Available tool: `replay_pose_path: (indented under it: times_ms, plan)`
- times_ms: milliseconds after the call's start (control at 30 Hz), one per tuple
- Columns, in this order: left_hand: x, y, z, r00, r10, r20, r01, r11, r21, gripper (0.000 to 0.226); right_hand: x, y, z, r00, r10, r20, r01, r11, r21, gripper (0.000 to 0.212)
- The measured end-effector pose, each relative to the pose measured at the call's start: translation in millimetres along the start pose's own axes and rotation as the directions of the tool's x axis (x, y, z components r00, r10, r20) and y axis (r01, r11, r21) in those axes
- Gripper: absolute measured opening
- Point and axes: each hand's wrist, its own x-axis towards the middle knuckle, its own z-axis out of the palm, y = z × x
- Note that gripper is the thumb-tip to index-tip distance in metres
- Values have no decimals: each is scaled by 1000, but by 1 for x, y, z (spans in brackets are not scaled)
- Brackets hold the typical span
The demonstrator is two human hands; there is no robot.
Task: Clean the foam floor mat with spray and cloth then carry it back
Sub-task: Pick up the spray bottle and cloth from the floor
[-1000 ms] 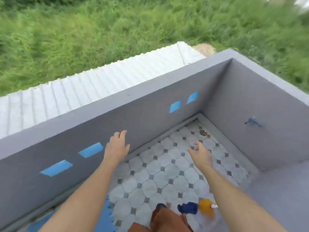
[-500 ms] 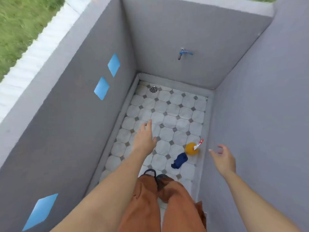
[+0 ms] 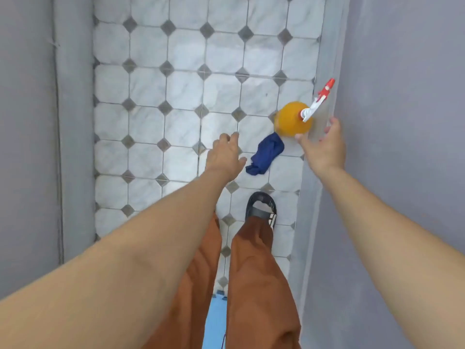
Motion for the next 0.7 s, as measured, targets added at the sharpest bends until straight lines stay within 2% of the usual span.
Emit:
replay_pose_path:
  times_ms: [67,133,233,333,400,500,567,633,700]
  plan:
    - [36,5,47,998,-45,44,48,997,-64,62,37,20,21,1000,-10,-16,10,1000,13,92]
    - [67,11,89,994,-68,86,77,991,-105,59,67,34,36,999,-34,-40,36,999,39,88]
    - [103,19,144,993,-49,106,55,997,-59,68,101,50,56,992,-106,-71,112,989,97,71]
    - [126,20,185,991,-87,105,92,995,-46,95,126,56,71,982,-164,-98,177,973,146,46]
    - [136,15,200,996,-56,74,59,997,-44,91,136,54,78,972,-196,-130,212,969,124,35]
    - [143,2,195,996,42,72,-31,988,-150,56,140,45,82,959,-209,-192,233,966,110,17]
    - [134,-13,169,997,28,71,-8,961,-276,36,131,36,81,959,-179,-219,211,968,133,12]
    - [122,-26,136,998,-23,60,44,925,-376,30,120,26,75,963,-117,-242,159,974,161,12]
    - [99,-38,82,993,-104,64,122,873,-473,40,97,1,61,967,-66,-244,113,976,186,19]
